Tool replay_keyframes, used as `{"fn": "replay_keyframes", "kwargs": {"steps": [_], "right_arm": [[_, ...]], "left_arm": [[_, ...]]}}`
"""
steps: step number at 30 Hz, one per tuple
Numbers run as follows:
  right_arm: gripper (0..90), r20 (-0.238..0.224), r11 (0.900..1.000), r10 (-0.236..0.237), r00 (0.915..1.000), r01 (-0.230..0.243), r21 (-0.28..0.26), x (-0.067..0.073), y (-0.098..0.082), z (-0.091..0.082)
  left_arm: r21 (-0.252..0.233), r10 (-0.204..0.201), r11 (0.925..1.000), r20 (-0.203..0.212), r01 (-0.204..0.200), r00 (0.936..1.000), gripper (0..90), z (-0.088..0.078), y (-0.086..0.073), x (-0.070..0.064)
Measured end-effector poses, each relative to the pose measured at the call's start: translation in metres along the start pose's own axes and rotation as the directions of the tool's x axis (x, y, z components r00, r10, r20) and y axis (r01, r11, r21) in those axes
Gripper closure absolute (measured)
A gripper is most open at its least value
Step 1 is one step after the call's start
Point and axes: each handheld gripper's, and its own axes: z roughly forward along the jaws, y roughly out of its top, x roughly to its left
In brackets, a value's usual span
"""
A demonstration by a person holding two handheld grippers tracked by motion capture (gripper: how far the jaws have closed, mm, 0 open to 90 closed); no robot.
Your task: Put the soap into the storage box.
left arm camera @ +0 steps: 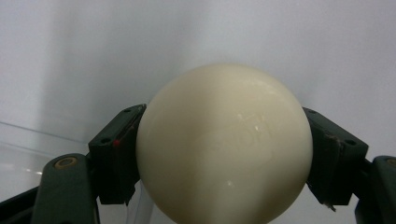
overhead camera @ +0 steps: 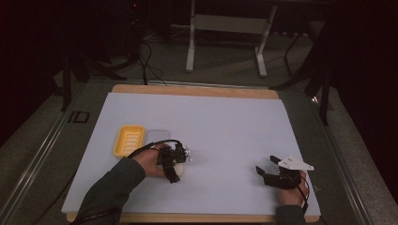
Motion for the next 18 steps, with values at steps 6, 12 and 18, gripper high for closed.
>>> {"fn": "replay_keyframes", "kwargs": {"steps": [6,12,18], "right_arm": [[23.6,0.000,1.000,0.000,1.0000,0.000,0.000,0.000,0.000,0.000],[23.6,0.001,1.000,0.000,1.0000,0.000,-0.001,0.000,0.000,0.000],[23.6,0.001,1.000,0.001,1.0000,-0.001,-0.002,0.000,0.000,0.000]], "left_arm": [[-0.010,-0.008,0.9999,0.007,0.008,0.9999,24.0,-0.004,-0.004,0.002],[-0.017,-0.014,0.9998,0.004,0.014,0.9999,24.0,-0.009,-0.006,0.003],[-0.027,-0.015,0.9995,0.001,0.015,0.9999,24.0,-0.013,-0.008,0.005]]}}
